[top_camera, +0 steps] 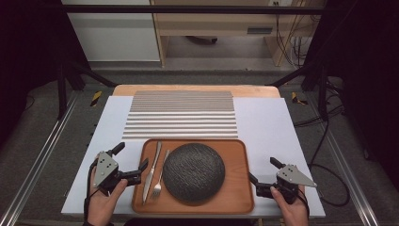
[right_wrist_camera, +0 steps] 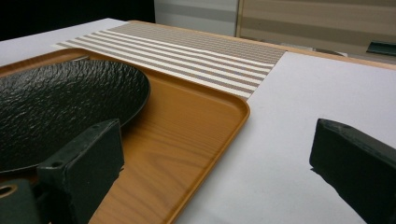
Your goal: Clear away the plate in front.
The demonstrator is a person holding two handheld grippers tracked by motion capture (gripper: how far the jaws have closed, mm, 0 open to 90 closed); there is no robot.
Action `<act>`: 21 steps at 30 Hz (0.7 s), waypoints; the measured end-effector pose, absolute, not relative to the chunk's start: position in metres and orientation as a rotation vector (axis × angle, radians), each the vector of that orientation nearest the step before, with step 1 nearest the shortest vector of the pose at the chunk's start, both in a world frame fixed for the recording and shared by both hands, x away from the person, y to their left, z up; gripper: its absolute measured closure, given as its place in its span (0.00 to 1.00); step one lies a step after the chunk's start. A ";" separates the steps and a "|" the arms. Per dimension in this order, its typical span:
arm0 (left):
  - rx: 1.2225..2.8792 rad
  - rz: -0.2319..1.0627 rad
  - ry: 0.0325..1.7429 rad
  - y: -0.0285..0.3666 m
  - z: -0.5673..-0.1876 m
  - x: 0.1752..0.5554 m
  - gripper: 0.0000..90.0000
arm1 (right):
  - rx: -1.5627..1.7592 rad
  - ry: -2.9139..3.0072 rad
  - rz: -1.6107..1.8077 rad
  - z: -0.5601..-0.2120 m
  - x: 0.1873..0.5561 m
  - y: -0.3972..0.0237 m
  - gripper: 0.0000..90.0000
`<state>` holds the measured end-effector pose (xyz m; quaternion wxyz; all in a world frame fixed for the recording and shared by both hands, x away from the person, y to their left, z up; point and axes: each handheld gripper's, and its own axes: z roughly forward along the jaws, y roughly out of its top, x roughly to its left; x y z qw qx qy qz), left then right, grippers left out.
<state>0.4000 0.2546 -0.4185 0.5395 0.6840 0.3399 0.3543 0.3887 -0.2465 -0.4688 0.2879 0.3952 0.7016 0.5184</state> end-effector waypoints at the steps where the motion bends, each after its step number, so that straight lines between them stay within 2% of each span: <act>1: 1.623 0.844 0.811 0.257 -0.417 0.400 0.05 | 1.053 1.874 1.385 -0.469 0.389 -0.247 0.04; 21: 1.563 0.875 0.861 0.291 -0.410 0.398 0.04 | 1.054 1.873 1.395 -0.468 0.389 -0.248 0.04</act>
